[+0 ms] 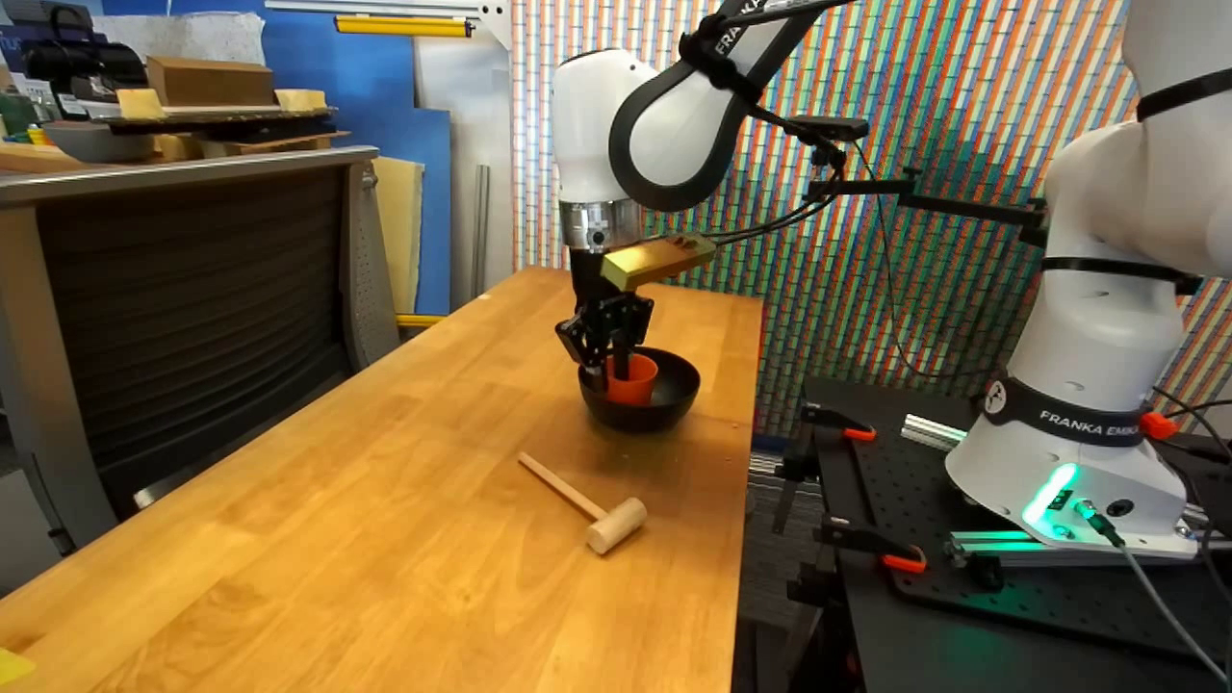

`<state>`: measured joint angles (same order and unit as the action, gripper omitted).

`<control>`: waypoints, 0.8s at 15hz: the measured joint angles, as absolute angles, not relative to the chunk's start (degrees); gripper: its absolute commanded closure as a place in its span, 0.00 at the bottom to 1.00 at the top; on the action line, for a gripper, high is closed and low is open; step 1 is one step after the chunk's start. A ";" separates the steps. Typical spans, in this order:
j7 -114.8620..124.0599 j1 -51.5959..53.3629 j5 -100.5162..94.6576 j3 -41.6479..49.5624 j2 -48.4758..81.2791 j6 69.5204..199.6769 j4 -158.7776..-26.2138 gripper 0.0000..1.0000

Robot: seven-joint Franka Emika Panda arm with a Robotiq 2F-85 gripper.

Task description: Put the orange cup in the black bowl

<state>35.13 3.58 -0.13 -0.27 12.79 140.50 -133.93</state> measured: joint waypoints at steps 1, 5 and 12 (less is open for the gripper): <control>32.90 3.71 1.44 -1.12 12.48 139.79 -133.96 0.24; 26.39 5.24 4.93 -4.70 6.25 134.30 -133.95 0.00; 11.02 7.32 12.90 -6.49 -12.92 113.69 -130.68 0.00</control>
